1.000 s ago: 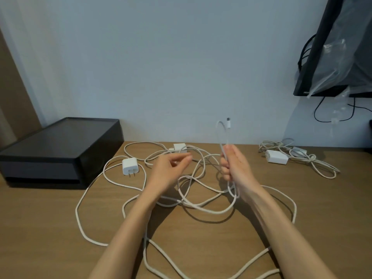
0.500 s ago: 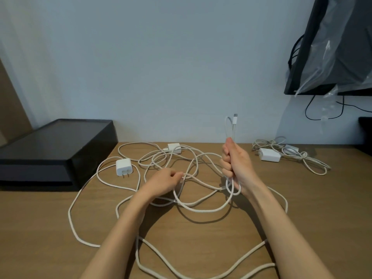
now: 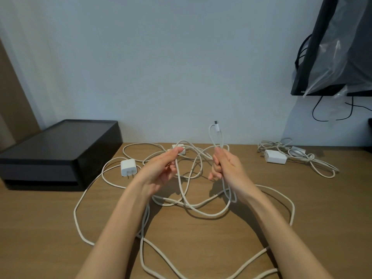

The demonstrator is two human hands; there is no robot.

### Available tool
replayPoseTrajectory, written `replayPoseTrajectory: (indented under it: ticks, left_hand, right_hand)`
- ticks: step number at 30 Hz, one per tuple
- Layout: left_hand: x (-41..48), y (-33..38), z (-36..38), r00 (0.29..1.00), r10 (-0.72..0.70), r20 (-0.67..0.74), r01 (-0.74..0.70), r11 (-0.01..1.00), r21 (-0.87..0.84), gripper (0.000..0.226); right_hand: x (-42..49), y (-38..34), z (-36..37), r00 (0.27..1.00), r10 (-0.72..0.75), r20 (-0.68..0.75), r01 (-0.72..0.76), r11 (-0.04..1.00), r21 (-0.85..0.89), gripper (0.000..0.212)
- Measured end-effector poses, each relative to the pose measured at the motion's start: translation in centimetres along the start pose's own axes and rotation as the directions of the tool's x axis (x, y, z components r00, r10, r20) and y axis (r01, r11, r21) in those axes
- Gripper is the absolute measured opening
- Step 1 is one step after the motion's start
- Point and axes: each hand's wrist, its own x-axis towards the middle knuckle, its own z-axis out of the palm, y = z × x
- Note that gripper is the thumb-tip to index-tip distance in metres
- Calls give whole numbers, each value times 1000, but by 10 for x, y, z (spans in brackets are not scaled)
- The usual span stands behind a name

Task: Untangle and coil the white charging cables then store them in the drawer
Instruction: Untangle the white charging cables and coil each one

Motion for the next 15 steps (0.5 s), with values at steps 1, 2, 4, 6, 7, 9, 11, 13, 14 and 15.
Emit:
replayPoseTrajectory:
  ticks: [1,2,4,6,7,9,11,13,14,15]
  left_hand:
    - [1,-1,0,1000,15,7,-16,1000,25,14]
    - [1,-2,0,999,40,11,-41,997,73,16]
    - [1,-4,0,994,110,9,-110,973,201,19]
    - [0,-6,1,984,181,6,-173,931,321,19]
    - [-1,-6,2,977,214,8,-202,909,365,19]
    - [-2,-7,2,963,270,22,-252,864,436,23]
    - [-1,-8,1,953,300,49,-285,825,487,23]
    - [-1,-9,2,939,335,77,-325,790,520,22]
    - [-1,-9,2,930,357,91,-348,775,528,21]
    - [-1,-10,3,920,377,102,-371,762,531,21]
  right_hand:
    - [0,1,3,1000,-12,12,12,1000,-23,34]
    - [-1,2,6,999,-12,32,13,1000,-15,33]
    - [-2,3,11,995,35,96,-41,998,57,32]
    - [-3,4,13,975,126,182,-147,983,106,32]
    - [-4,4,15,960,172,220,-201,973,114,32]
    - [-5,4,18,933,229,278,-284,943,173,31]
    - [-6,3,21,914,269,302,-353,896,269,31]
    - [-7,1,21,894,314,320,-415,850,324,30]
    - [-8,-1,21,883,333,330,-441,831,339,29]
    - [-9,-3,20,875,348,337,-461,812,359,28]
